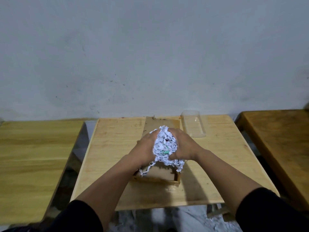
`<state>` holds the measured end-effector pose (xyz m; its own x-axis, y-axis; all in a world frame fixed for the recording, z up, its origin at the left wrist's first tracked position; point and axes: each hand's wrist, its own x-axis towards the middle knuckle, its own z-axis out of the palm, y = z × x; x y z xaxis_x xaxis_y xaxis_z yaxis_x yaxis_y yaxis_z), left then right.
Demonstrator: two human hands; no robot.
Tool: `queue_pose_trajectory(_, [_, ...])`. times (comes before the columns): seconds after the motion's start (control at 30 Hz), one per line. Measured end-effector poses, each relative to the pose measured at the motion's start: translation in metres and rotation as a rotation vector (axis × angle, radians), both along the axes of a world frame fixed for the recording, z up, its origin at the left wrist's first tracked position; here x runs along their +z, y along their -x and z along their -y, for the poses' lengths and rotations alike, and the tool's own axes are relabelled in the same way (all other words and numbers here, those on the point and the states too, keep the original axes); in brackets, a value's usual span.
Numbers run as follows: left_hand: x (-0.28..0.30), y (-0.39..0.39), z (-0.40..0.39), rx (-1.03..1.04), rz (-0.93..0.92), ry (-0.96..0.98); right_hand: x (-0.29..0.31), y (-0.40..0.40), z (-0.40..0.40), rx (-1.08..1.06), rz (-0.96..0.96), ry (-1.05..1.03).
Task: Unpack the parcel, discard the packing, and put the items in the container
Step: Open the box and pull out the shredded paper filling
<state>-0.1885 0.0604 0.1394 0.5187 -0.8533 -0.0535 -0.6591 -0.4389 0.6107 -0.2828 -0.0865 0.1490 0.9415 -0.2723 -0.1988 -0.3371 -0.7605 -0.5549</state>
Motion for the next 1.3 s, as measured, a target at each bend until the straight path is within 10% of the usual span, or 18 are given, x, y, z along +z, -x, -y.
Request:
queue_pose_trajectory(0.63, [0.048,0.036,0.113,-0.227,0.095,0.063,0.059,0.072,0.083,-0.201,0.151,0.115])
queue_pose_trajectory(1.3, [-0.150,0.127,0.206,0.098,-0.096,-0.216,-0.119,0.128,0.200,0.024,-0.150,-0.039])
